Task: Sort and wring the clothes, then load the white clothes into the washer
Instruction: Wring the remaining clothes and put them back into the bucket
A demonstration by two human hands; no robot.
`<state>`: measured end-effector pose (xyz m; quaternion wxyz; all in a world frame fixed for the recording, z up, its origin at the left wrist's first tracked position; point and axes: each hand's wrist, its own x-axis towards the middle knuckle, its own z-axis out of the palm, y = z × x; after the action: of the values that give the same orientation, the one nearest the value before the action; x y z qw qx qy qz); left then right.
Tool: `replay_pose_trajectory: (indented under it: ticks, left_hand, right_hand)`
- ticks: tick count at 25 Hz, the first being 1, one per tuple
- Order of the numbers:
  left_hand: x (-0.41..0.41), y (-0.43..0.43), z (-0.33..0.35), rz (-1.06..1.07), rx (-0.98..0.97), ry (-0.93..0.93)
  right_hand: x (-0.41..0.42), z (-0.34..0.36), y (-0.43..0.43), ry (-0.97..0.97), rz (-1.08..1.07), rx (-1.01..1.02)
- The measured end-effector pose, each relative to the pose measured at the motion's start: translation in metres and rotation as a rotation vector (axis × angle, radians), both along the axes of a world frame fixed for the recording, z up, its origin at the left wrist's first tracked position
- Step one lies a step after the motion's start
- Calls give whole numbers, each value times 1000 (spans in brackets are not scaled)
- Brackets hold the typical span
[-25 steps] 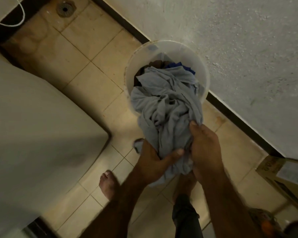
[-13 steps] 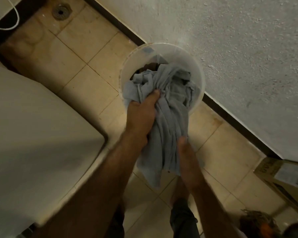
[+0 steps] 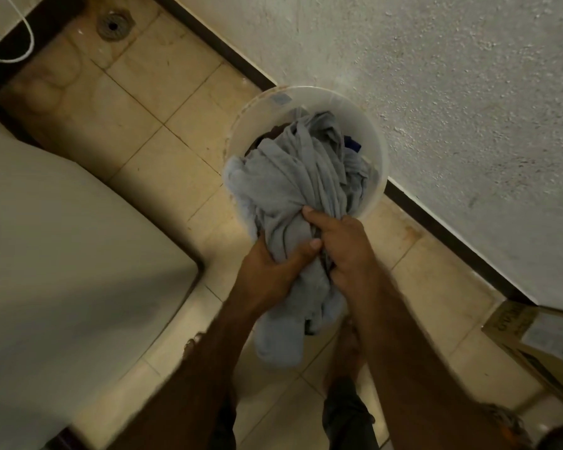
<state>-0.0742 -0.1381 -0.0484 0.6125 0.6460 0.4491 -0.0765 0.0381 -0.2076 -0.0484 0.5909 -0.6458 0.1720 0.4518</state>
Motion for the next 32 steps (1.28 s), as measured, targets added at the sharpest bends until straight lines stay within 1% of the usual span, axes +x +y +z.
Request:
replay_pose_trajectory:
  ticks: [2, 3, 4, 6, 7, 8, 9, 10, 12, 14, 15, 16, 18, 19, 21, 22, 23, 24, 25, 26, 28, 30, 32]
  left_hand:
    - [8, 8, 0, 62, 54, 35]
    - [14, 13, 3, 80, 60, 39]
    - [20, 17, 4, 80, 58, 43]
    - [29, 21, 2, 69, 48, 27]
    - [34, 22, -1, 97, 33, 13]
    - [40, 24, -3, 151, 1, -8]
    - [46, 26, -4, 210, -51, -30]
    - [52, 29, -6, 261, -124, -53]
    - [61, 31, -15, 297, -287, -65]
    - [66, 26, -25, 275, -377, -40]
    - [69, 22, -28, 271, -373, -46]
    - [70, 18, -31, 275, -323, -68]
    - [71, 11, -28, 298, -115, -113]
    - [69, 9, -24, 324, 23, -107]
    - [59, 11, -17, 328, 358, -24]
    - [55, 15, -17, 269, 522, 11]
    - [53, 21, -21, 177, 640, 7]
    - [53, 27, -26, 58, 695, -22]
    - [55, 35, -32, -52, 674, -77]
    - [57, 41, -41, -134, 604, -143]
    - [60, 48, -55, -192, 454, -226]
    - [62, 52, -60, -231, 341, -178]
    - [61, 56, -63, -288, 239, -95]
  right_hand:
    - [-5, -3, 5, 52, -66, 61]
    - [-9, -3, 4, -2, -101, 69]
    - [-15, -3, 0, -133, -108, 30]
    - [-34, 1, -8, -487, -40, -144]
    - [-46, 1, -14, -614, -10, -200]
    - [-57, -1, -20, -661, 14, -226]
    - [-68, 0, -25, -629, 39, -224]
    - [-77, 0, -30, -538, 68, -212]
    - [-86, -1, -38, -355, 94, -210]
    - [-82, -7, -44, -281, 33, -175]
    - [-78, -9, -46, -275, -4, -173]
    - [-72, -11, -47, -283, -49, -193]
    - [-59, -14, -46, -320, -128, -229]
    - [-52, -13, -45, -335, -153, -239]
    - [-39, -9, -42, -346, -187, -244]
    - [-32, -8, -41, -353, -204, -252]
    - [-24, -6, -39, -350, -217, -255]
    - [-18, -6, -38, -344, -232, -247]
    - [-12, -6, -35, -331, -245, -229]
    - [-7, -7, -30, -324, -254, -214]
    - [1, -6, -19, -333, -258, -181]
    - [10, -14, -8, -305, -285, -147]
    - [16, -27, 6, -198, -314, -75]
